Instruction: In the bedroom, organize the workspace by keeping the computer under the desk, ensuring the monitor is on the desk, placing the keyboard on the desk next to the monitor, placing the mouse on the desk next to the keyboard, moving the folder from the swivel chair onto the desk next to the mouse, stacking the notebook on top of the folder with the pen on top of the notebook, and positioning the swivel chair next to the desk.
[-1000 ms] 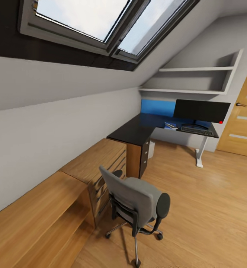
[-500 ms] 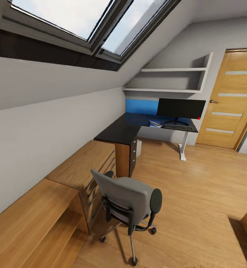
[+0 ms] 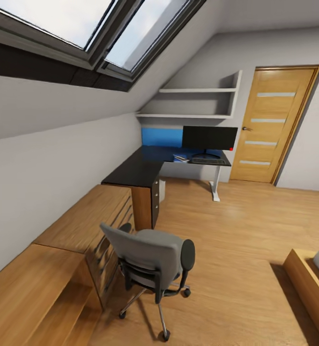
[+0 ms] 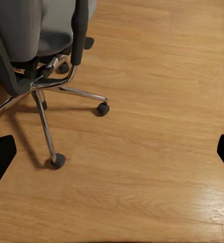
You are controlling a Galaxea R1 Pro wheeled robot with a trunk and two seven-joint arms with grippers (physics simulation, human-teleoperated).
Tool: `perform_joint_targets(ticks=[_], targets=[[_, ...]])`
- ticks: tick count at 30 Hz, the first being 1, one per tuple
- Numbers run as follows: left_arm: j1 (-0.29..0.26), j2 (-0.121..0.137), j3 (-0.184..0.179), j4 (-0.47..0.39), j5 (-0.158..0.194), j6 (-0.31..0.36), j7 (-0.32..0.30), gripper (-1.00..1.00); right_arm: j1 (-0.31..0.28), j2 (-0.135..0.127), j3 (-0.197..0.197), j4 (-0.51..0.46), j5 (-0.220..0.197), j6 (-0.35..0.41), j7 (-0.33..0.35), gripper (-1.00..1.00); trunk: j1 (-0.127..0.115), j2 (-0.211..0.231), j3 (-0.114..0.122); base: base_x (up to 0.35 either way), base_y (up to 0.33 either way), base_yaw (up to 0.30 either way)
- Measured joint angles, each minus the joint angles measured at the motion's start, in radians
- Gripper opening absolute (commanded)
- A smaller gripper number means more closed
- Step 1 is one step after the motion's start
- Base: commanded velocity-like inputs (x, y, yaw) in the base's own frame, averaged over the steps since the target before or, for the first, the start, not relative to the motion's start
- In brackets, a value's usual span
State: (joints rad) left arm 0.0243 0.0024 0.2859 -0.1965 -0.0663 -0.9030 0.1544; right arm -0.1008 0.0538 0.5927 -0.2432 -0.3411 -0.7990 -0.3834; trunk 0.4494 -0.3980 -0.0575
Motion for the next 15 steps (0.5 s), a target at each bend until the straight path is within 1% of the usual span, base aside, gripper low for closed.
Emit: perform_joint_targets(ticks=[3,9,12,15], targets=[[0.0,0.0,0.0,0.0,0.0,0.0,0.0,1.0,0.0,0.0,0.0,0.0,0.0,0.0,0.0,1.0,0.0,0.0,0.0,0.0,0.14,-0.3],[0.0,-0.001,0.0,0.0,-0.001,0.0,-0.001,1.0,0.0,0.0,0.0,0.0,0.0,0.0,0.0,1.0,0.0,0.0,0.0,0.003,0.063,-0.3],[0.0,0.0,0.0,0.0,-0.001,0.001,-0.001,1.0,0.001,0.0,0.0,0.0,0.0,0.0,0.0,1.0,0.0,0.0,0.0,0.044,0.174,-0.3],[0.0,0.0,0.0,0.0,-0.001,0.001,0.0,1.0,0.001,0.0,0.0,0.0,0.0,0.0,0.0,1.0,0.0,0.0,0.0,0.071,0.244,-0.3]])
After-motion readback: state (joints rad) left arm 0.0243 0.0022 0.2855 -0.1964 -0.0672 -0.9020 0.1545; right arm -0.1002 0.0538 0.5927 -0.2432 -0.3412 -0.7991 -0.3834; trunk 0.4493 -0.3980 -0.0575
